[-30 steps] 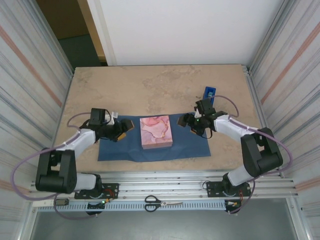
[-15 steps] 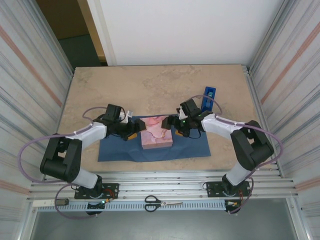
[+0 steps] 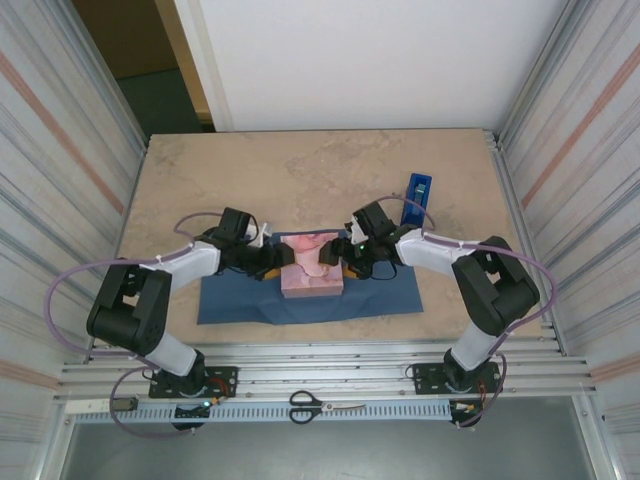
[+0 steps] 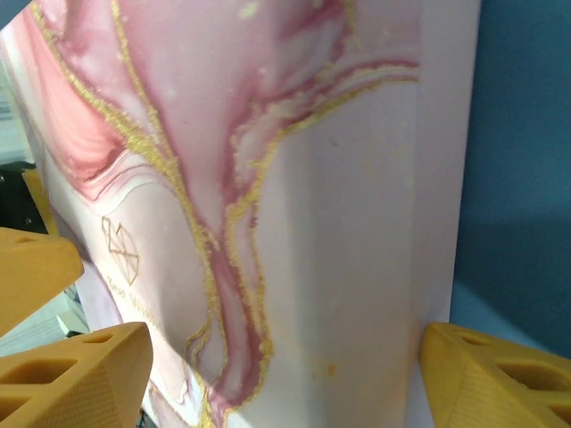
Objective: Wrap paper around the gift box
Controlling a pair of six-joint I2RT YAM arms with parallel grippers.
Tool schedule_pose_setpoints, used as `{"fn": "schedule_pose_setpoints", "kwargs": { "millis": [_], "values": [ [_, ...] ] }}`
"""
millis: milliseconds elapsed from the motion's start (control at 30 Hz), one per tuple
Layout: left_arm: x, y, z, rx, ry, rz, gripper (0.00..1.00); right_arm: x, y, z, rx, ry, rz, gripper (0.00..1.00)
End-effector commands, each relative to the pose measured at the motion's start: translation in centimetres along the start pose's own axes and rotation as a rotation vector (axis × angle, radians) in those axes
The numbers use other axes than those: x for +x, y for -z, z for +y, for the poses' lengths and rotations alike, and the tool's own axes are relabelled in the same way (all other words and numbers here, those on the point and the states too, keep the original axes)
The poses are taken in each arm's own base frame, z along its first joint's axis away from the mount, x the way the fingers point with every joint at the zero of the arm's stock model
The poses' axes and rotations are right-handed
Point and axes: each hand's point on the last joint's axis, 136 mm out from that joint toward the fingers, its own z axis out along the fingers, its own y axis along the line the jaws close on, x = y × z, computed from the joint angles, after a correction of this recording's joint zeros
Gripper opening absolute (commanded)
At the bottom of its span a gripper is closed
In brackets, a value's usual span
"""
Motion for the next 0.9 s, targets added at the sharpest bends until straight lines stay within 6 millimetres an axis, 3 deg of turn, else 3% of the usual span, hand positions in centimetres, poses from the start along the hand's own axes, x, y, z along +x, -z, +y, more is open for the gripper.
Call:
{"fn": "schedule_pose_setpoints", "kwargs": {
  "millis": [0, 467, 867],
  "values": [
    [0.2, 1.0, -0.7, 0.004, -0.035, -0.021, 0.64, 0.5, 0.9, 2.3, -0.051, 0.018, -0.006, 0.78],
    [1.6, 0.3, 1.8, -0.037, 0.012, -0.031, 0.66, 0.1, -1.0, 0.3, -0.010, 0.006, 0.010, 0.78],
    [1.7, 0.8, 1.2, -0.026, 0.005, -0.026, 0.66, 1.0, -1.0, 1.1, -0.006, 0.006, 0.018, 0.74]
  ]
}}
